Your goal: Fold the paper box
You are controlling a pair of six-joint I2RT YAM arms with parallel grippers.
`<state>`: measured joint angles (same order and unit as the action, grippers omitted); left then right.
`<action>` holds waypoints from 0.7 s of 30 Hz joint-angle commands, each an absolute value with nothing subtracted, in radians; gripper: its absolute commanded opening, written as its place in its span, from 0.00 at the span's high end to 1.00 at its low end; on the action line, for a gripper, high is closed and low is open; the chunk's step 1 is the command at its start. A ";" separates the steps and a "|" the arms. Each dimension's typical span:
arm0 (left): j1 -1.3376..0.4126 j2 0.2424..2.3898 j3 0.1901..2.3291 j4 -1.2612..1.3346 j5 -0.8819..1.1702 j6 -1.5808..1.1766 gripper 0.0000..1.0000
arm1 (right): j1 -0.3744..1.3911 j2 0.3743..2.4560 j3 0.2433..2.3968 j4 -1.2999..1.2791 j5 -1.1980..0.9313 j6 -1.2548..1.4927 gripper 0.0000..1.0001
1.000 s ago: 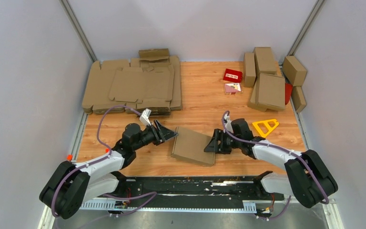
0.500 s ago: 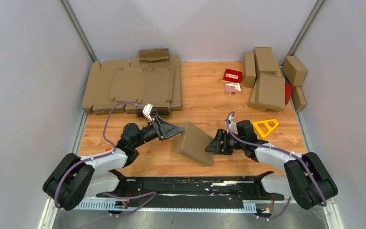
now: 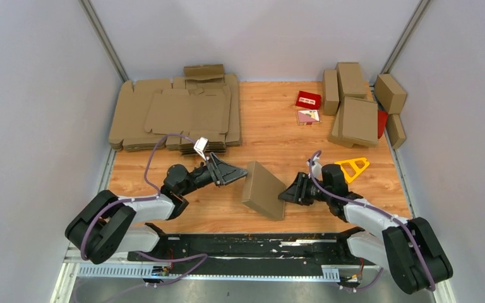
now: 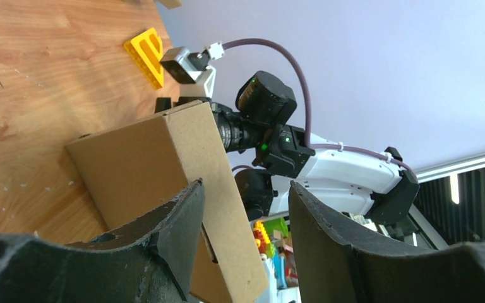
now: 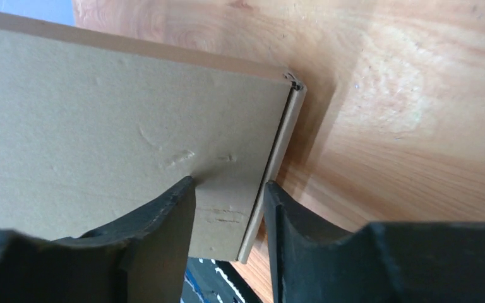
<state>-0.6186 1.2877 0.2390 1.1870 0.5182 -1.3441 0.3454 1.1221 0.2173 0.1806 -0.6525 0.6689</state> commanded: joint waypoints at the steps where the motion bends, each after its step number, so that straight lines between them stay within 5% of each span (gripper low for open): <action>1: -0.657 1.258 0.230 0.930 0.584 -1.261 0.40 | 0.339 1.038 0.233 0.166 -0.577 0.653 0.59; 6: -0.657 1.149 0.246 0.683 0.514 -1.148 0.39 | 0.338 0.986 0.234 0.072 -0.498 0.626 0.67; 21: -0.657 1.077 0.274 0.472 0.446 -1.023 0.38 | 0.337 0.782 0.338 -0.276 -0.421 0.469 0.50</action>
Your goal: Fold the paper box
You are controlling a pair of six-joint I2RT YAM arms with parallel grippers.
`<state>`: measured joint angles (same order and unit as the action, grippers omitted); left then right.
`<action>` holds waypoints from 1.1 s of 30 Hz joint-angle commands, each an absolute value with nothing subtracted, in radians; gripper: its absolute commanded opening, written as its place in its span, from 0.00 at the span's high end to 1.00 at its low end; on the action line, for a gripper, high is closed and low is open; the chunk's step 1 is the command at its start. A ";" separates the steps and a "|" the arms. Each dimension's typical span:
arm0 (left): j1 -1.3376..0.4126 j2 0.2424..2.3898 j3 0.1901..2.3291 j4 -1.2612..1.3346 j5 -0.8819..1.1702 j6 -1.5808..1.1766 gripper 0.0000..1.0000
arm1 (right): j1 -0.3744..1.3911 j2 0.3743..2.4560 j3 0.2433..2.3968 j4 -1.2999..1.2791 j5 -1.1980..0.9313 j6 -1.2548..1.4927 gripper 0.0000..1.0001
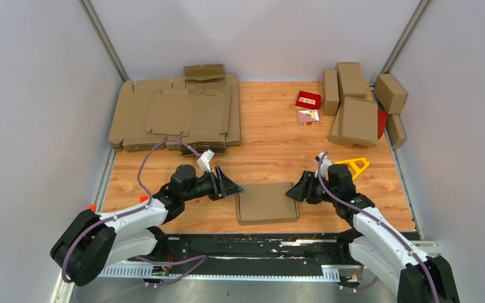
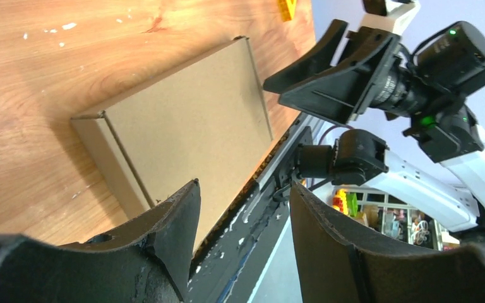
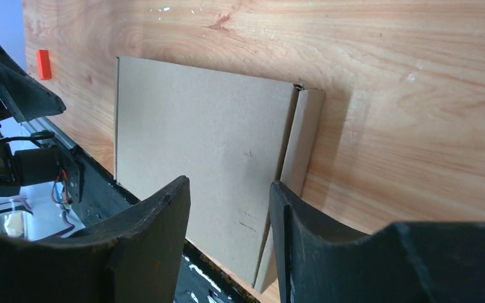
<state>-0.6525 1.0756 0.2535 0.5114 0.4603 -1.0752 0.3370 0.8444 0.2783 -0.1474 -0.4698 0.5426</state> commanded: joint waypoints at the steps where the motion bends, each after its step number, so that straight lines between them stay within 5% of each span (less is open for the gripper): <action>1: -0.657 1.077 0.274 0.462 0.440 -1.016 0.38 | 0.336 0.766 0.345 -0.297 -0.405 0.461 0.49; 11: -0.655 1.009 0.302 0.256 0.366 -0.906 0.38 | 0.336 0.857 0.348 -0.309 -0.327 0.476 0.56; 25: -0.656 0.998 0.313 0.122 0.310 -0.837 0.36 | 0.335 0.949 0.312 -0.232 -0.387 0.511 0.99; 33: -0.657 1.026 0.245 0.229 0.311 -0.914 0.27 | 0.304 0.982 0.268 -0.179 -0.427 0.542 1.00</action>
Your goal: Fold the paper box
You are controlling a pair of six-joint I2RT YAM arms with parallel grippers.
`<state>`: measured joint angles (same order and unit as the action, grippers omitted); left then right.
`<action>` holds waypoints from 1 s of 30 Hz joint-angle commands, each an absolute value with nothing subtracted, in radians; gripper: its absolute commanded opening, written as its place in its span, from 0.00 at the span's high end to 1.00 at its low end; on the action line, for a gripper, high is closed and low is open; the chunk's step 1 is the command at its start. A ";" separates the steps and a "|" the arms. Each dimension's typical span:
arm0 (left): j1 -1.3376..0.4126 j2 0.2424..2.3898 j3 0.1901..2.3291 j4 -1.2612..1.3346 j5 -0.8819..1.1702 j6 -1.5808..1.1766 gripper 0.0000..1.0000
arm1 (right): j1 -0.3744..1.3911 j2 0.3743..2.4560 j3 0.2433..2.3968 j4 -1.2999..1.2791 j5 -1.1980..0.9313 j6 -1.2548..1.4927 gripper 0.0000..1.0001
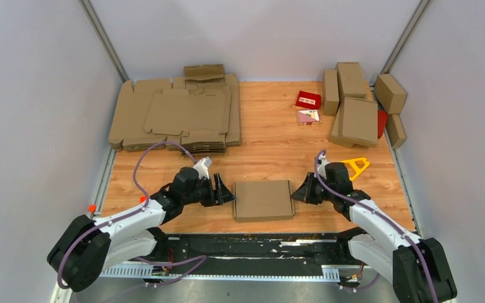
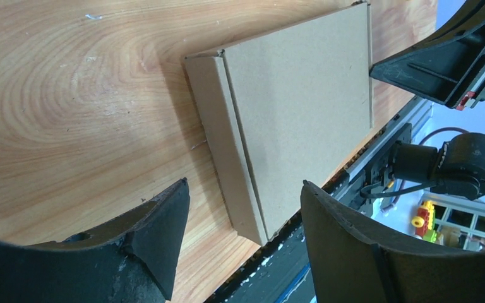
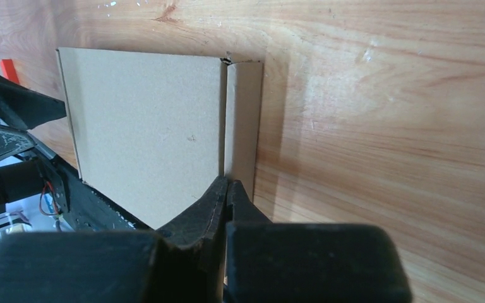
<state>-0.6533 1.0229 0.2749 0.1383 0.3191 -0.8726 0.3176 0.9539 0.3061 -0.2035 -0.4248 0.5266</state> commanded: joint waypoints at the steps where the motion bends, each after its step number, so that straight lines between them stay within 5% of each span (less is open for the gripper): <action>1: -0.657 1.032 0.232 0.248 0.314 -0.927 0.27 | 0.303 0.990 0.264 -0.173 -0.432 0.542 1.00; 9: -0.690 1.170 0.212 0.435 0.350 -0.995 0.27 | 0.295 1.004 0.258 -0.168 -0.429 0.534 1.00; 20: -0.720 1.309 0.184 0.789 0.383 -1.150 0.41 | 0.290 1.007 0.260 -0.166 -0.440 0.529 1.00; 30: -0.719 1.177 0.183 0.750 0.332 -1.157 0.74 | 0.285 0.875 0.253 -0.191 -0.466 0.539 0.83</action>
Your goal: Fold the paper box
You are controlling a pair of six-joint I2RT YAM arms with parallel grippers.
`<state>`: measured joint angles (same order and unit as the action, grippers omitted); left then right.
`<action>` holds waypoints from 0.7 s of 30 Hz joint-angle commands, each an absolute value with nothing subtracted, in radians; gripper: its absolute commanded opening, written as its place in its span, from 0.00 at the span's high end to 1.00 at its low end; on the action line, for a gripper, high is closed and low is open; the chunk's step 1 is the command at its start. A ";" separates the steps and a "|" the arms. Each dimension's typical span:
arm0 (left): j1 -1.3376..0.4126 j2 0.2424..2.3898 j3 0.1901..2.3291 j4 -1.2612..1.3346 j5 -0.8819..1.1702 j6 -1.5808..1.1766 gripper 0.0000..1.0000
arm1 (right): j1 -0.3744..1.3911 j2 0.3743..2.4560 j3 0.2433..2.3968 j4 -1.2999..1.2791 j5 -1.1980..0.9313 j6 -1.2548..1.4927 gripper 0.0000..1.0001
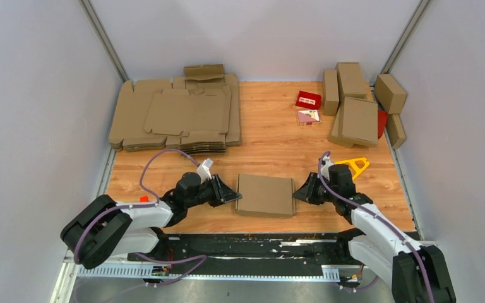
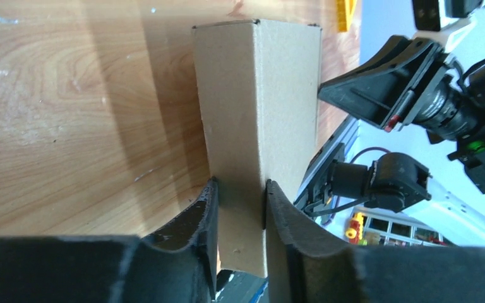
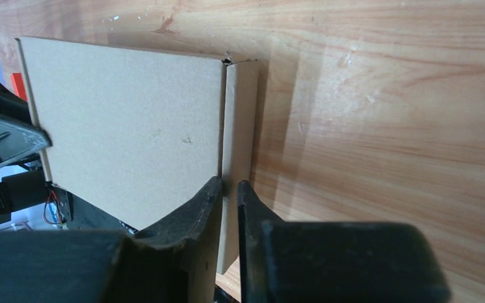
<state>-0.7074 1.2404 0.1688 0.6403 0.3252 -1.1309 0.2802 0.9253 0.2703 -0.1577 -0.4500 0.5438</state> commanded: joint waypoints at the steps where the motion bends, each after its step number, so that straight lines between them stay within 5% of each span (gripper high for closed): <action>1: -0.719 1.167 0.185 0.747 0.331 -1.157 0.75 | 0.285 0.861 0.252 -0.195 -0.471 0.541 0.79; 6: -0.703 1.103 0.197 0.671 0.326 -1.144 0.76 | 0.283 0.767 0.260 -0.237 -0.449 0.553 0.49; 11: -0.634 1.000 0.222 0.533 0.363 -1.111 0.76 | 0.282 0.647 0.281 -0.262 -0.453 0.565 0.44; 21: -0.549 0.928 0.223 0.490 0.443 -1.123 0.77 | 0.282 0.460 0.290 -0.278 -0.429 0.599 0.11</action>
<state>-0.5735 0.9386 0.2024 0.4679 0.3859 -1.1130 0.2802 0.4969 0.2592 -0.2737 -0.4492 0.5781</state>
